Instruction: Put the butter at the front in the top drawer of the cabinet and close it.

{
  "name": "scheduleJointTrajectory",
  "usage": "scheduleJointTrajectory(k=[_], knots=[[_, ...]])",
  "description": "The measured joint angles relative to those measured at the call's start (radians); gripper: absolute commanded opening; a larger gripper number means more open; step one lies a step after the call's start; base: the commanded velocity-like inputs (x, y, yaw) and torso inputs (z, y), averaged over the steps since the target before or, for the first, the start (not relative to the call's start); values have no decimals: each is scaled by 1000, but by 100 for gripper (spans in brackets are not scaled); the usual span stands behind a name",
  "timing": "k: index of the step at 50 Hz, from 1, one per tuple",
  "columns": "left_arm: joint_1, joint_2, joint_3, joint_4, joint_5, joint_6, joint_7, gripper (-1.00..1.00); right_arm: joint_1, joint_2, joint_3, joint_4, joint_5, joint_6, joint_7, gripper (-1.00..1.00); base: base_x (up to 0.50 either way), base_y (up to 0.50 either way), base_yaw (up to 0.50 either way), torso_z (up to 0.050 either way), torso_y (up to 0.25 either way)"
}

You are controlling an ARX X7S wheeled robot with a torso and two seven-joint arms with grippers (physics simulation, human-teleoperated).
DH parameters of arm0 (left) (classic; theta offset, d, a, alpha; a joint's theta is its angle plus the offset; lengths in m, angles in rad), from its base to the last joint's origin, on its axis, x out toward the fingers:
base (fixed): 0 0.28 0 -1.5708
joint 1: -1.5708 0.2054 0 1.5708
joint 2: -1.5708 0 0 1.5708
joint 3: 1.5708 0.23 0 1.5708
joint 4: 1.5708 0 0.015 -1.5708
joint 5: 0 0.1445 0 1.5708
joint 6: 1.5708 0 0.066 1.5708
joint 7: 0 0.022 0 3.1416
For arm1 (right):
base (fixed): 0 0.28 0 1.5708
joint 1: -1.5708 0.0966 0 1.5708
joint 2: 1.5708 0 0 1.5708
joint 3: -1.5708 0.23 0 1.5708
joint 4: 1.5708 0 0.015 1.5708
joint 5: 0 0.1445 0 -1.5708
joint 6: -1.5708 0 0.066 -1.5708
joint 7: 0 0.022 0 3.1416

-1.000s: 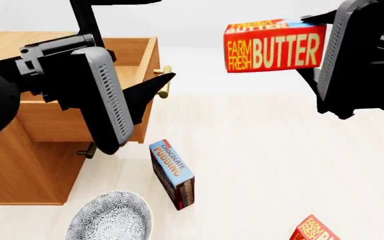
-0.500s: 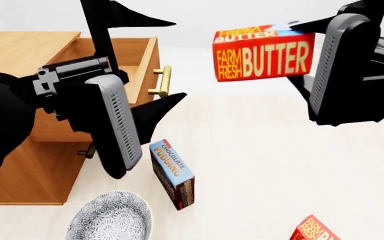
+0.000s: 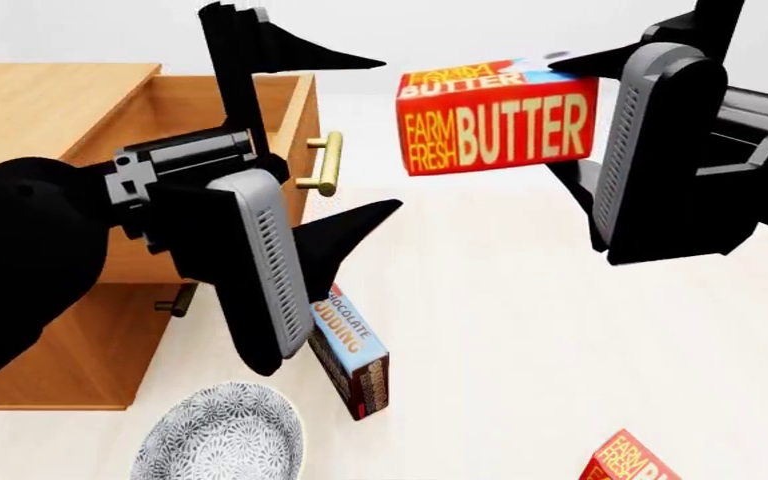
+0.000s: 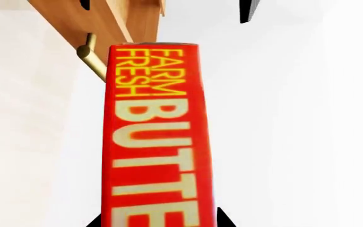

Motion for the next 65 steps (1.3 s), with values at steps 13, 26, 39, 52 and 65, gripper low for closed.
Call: scheduleJointTrajectory(k=[13,26,39,52,65], knots=[[9,34,12,-26,19,8,-4,100,3,4,10,-34,18,11,-9,-100,0,0,0,1,2],[16,76,22,-84,51,40,-12,100,8,7,19,-62,31,23,-21,-100,0,0,0,0,1],[26,116,32,-136,77,73,-20,100,12,1,23,-68,35,26,-31,-100,0,0,0,1,2],[31,146,29,-182,101,102,-42,-100,9,-2,24,-72,33,29,-36,-100,0,0,0,0,1],[39,150,27,-190,131,118,-70,-100,5,1,29,-79,31,33,-41,-100,0,0,0,1,2]])
